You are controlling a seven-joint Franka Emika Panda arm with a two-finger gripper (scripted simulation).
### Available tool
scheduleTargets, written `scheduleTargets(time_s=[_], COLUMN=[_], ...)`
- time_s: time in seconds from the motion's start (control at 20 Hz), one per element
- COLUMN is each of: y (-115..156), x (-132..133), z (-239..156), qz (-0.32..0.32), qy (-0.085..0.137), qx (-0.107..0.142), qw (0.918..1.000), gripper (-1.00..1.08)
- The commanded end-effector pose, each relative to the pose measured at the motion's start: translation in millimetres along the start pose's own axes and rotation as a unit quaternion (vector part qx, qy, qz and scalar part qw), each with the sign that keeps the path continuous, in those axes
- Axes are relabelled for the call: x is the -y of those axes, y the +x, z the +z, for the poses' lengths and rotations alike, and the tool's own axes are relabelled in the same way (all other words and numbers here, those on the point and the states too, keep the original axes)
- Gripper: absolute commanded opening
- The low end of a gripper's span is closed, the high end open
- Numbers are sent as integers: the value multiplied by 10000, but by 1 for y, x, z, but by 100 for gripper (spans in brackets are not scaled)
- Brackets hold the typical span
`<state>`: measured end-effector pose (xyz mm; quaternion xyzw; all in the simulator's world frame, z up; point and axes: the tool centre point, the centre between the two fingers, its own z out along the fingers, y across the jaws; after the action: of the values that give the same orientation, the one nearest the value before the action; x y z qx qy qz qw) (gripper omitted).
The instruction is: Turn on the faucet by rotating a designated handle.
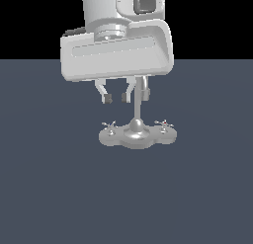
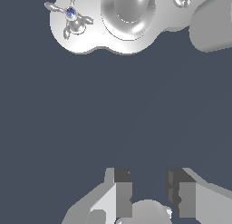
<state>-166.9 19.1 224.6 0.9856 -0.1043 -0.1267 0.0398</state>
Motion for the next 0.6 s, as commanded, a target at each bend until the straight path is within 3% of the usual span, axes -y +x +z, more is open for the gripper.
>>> scheduleTargets(time_s=[0.0, 0.05, 0.1, 0.15, 0.2, 0.25, 0.3, 0.35, 0.4, 0.45, 0.5, 0.55], y=[18, 33, 59, 64, 64, 62, 58, 71, 71, 103, 114, 127], x=[32, 26, 22, 35, 35, 65, 64, 74, 94, 77, 88, 48], z=[18, 24, 16, 27, 27, 38, 62, 64, 77, 72, 76, 95], qz=[-23, 242, 428, 816, 821, 517, 570, 511, 399, 667, 696, 866], qy=[-131, -91, -28, 268, 272, 194, 109, 61, -20, 31, 29, -21], qx=[-178, -245, -460, -354, -353, -421, -322, -508, -580, -786, -925, -870], qw=[9998, 9994, 9980, 9957, 9956, 9976, 9978, 9974, 9975, 9947, 9933, 9924], gripper=[29, 43, 40, 44, 44, 55, 50, 43, 25, -30, -63, -73])
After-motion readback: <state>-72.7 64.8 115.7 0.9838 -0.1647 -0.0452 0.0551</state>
